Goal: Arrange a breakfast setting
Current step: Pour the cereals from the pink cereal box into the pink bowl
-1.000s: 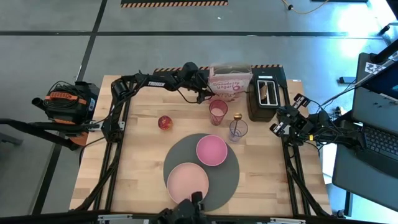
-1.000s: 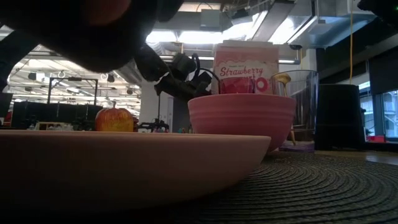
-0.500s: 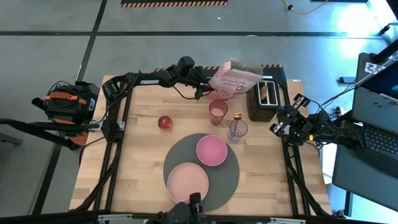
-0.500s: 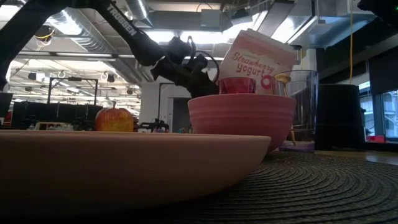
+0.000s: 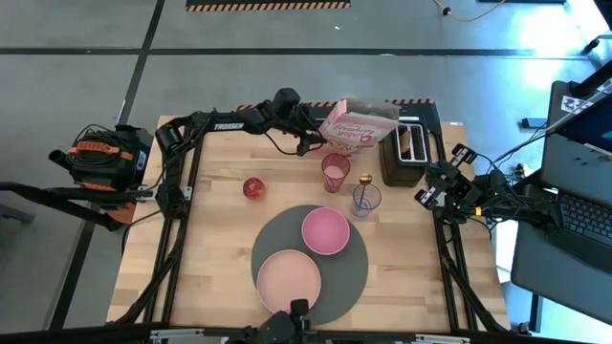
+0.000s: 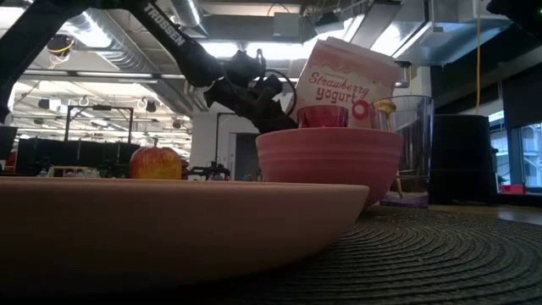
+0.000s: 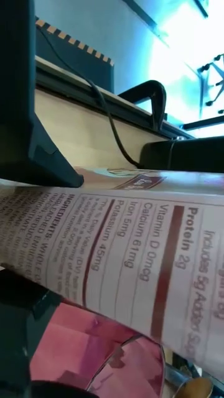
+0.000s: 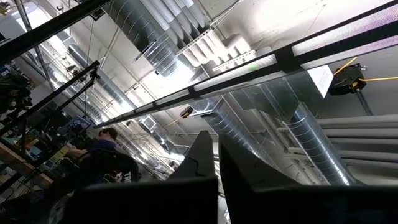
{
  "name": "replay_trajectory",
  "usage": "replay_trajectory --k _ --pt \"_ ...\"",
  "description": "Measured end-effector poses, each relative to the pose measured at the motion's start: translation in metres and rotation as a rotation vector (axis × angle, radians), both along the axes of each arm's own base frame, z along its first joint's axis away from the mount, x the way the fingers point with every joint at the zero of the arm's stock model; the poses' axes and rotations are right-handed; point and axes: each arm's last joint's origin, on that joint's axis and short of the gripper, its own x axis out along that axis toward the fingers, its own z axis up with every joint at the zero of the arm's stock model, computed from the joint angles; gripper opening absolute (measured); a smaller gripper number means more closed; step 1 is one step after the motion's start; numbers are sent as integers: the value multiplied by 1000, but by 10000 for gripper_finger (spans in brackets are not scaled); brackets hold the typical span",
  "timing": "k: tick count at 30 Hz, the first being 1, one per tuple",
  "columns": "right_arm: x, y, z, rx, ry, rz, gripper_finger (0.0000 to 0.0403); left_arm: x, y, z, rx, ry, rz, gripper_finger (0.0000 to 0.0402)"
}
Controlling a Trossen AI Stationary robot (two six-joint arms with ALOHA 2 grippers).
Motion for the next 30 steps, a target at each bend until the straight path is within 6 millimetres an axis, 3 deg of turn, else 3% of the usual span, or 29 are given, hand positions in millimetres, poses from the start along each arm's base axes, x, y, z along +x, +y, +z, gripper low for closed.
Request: replay_trajectory --k 6,19,30 --pt "0 0 0 8 -1 -9 0 0 0 -1 4 11 -3 130" --pt "0 0 0 11 4 -11 0 -4 2 3 6 9 8 125" --pt "1 -1 -1 18 10 -17 0 -29 -8 66 138 -61 29 124"
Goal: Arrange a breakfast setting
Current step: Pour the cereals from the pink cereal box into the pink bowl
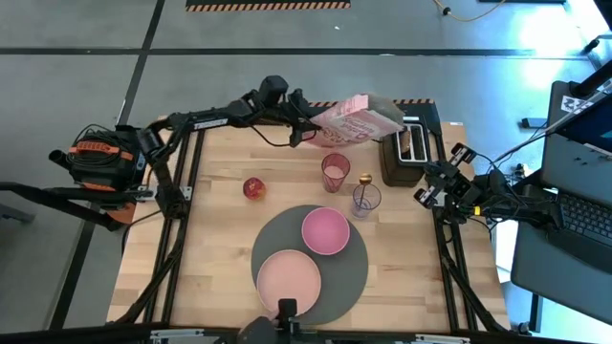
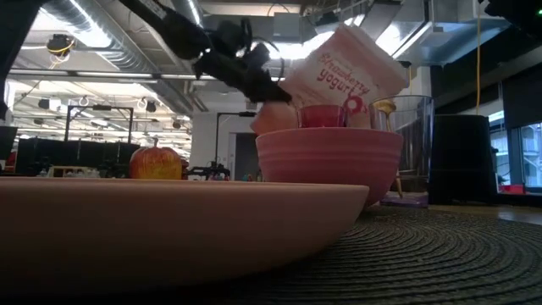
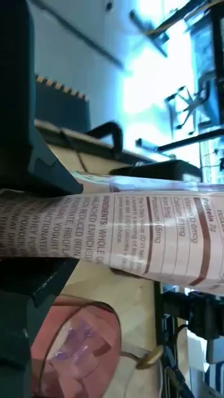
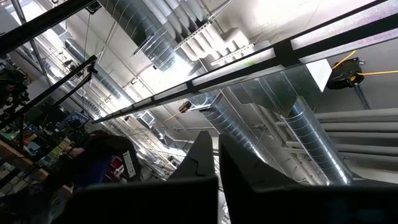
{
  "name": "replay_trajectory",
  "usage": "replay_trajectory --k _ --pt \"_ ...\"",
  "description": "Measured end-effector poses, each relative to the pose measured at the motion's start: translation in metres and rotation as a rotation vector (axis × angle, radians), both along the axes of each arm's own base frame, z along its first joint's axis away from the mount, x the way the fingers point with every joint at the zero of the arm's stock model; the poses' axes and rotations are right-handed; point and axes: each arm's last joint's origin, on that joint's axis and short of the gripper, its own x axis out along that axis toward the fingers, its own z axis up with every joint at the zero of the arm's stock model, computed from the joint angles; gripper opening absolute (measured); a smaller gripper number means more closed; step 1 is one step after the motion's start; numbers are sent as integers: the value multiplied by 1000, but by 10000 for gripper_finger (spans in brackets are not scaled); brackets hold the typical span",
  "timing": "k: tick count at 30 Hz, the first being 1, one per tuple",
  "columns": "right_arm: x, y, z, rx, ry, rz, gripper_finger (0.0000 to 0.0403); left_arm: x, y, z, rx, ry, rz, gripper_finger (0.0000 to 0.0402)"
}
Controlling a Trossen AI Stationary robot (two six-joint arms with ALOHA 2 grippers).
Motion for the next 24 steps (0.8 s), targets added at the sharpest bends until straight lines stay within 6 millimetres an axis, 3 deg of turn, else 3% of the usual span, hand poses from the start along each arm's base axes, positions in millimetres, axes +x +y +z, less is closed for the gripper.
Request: replay_trajectory --k 11,24 --pt "0 0 0 1 -5 -2 0 -16 -5 11 70 108 67 124" --pt "0 -1 0 5 -2 -43 0 -48 -20 55 129 83 104 124"
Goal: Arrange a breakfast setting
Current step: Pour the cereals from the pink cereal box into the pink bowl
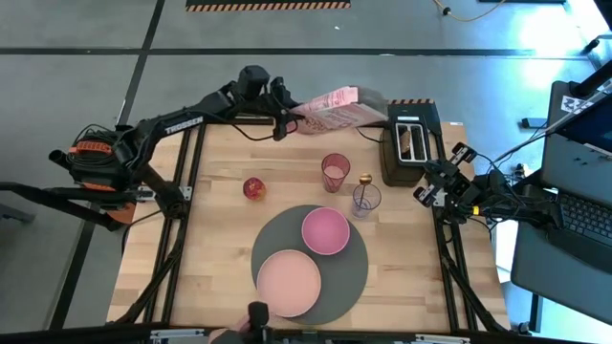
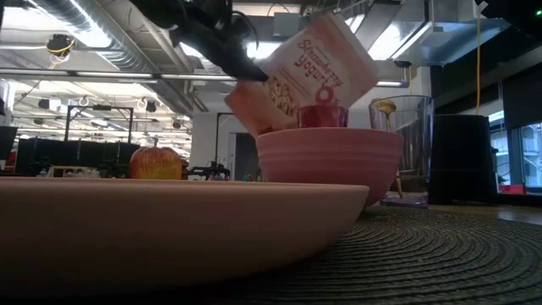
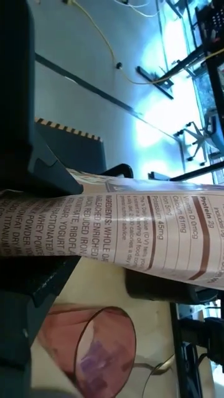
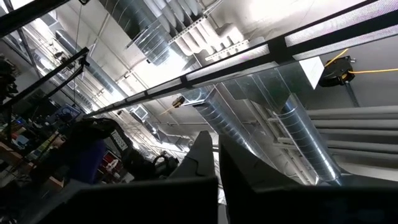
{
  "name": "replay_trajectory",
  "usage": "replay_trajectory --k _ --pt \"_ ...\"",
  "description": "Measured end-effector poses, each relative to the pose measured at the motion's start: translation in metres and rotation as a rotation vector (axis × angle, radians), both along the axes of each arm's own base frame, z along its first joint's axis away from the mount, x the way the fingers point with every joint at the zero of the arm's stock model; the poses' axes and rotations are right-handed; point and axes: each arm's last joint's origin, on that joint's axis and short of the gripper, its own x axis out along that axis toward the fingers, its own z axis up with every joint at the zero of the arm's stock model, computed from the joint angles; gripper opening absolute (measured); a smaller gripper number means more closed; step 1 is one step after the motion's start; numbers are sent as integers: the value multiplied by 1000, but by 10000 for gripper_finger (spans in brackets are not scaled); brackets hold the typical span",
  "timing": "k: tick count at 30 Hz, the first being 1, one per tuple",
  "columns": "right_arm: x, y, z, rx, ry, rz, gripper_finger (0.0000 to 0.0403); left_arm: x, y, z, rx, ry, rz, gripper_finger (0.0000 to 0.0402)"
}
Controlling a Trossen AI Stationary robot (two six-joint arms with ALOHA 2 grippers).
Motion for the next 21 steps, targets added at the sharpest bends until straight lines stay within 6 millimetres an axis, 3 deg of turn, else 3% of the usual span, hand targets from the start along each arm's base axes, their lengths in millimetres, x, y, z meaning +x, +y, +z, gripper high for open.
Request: replay_trajectory --k 11,21 --pt "0 0 0 -10 1 -29 0 -47 -37 46 39 18 9 125" --pt "-2 -2 2 -38 -23 -121 0 -93 -95 83 42 -20 -50 109"
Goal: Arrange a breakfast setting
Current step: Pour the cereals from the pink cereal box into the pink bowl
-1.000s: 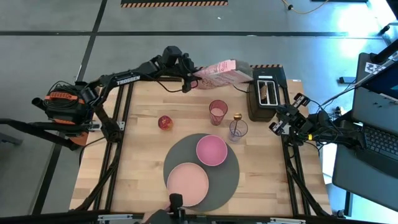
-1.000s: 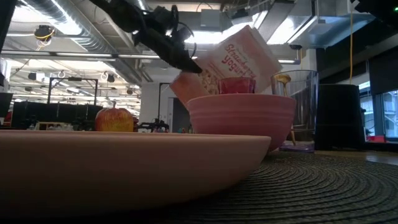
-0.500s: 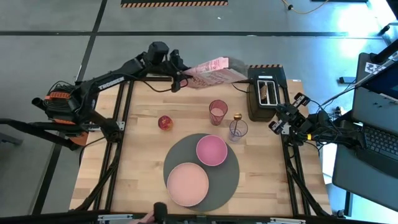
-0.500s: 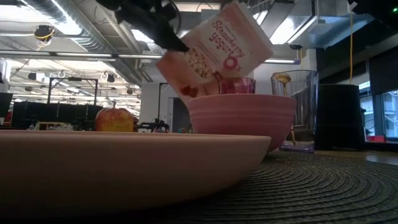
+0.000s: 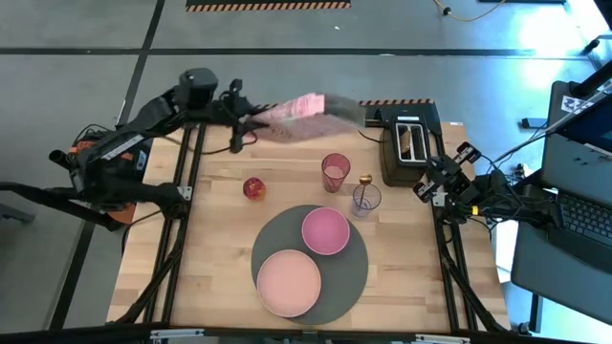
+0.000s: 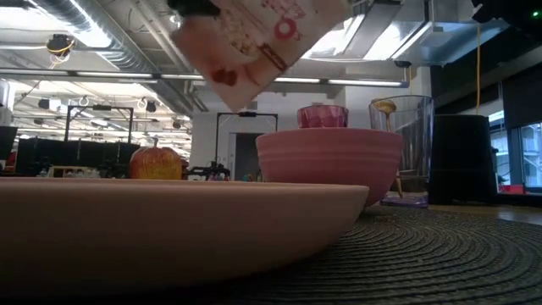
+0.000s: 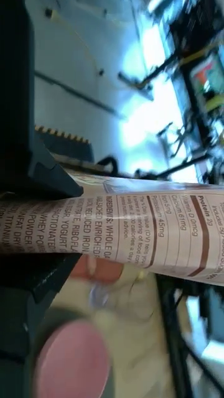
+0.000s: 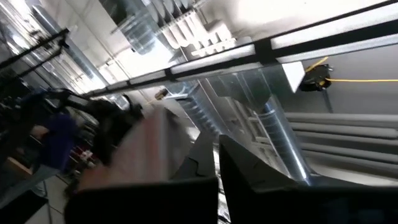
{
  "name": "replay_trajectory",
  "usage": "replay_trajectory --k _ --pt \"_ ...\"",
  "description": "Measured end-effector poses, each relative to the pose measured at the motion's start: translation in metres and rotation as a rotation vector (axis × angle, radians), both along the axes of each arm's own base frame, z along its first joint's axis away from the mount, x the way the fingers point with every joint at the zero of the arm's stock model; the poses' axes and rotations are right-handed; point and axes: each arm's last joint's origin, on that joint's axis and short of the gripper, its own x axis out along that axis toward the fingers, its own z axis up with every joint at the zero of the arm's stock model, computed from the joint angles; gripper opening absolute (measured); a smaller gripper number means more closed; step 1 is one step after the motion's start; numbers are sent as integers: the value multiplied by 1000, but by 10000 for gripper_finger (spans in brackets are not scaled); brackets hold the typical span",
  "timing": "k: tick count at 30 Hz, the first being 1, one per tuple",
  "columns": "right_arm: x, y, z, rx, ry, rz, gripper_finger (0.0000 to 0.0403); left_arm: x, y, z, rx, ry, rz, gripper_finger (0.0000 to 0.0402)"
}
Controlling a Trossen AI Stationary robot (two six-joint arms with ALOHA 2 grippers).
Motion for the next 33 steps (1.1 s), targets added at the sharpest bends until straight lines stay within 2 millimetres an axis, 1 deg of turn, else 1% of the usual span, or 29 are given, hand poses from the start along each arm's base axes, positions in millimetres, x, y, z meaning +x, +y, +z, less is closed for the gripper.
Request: replay_trajectory --k 4,7,10,16,23,30,33 --pt "0 -2 0 20 -4 -64 0 -9 -23 1 -15 48 -40 100" --pt "-2 -2 4 31 -10 -94 0 -13 -37 1 -6 85 -51 99" --pt "-1 -2 6 32 2 -93 0 -13 -50 -3 -26 145 -64 98" --pt "-1 -2 6 32 11 -93 0 -10 -76 -11 -16 256 -145 97" --pt "0 -3 6 34 18 -94 0 -7 -104 -14 81 307 -192 97" --pt "0 -3 6 40 20 -88 0 -9 -121 -16 248 369 -171 97" --pt "0 -3 5 43 27 -85 0 -10 -126 -16 285 369 -171 97"
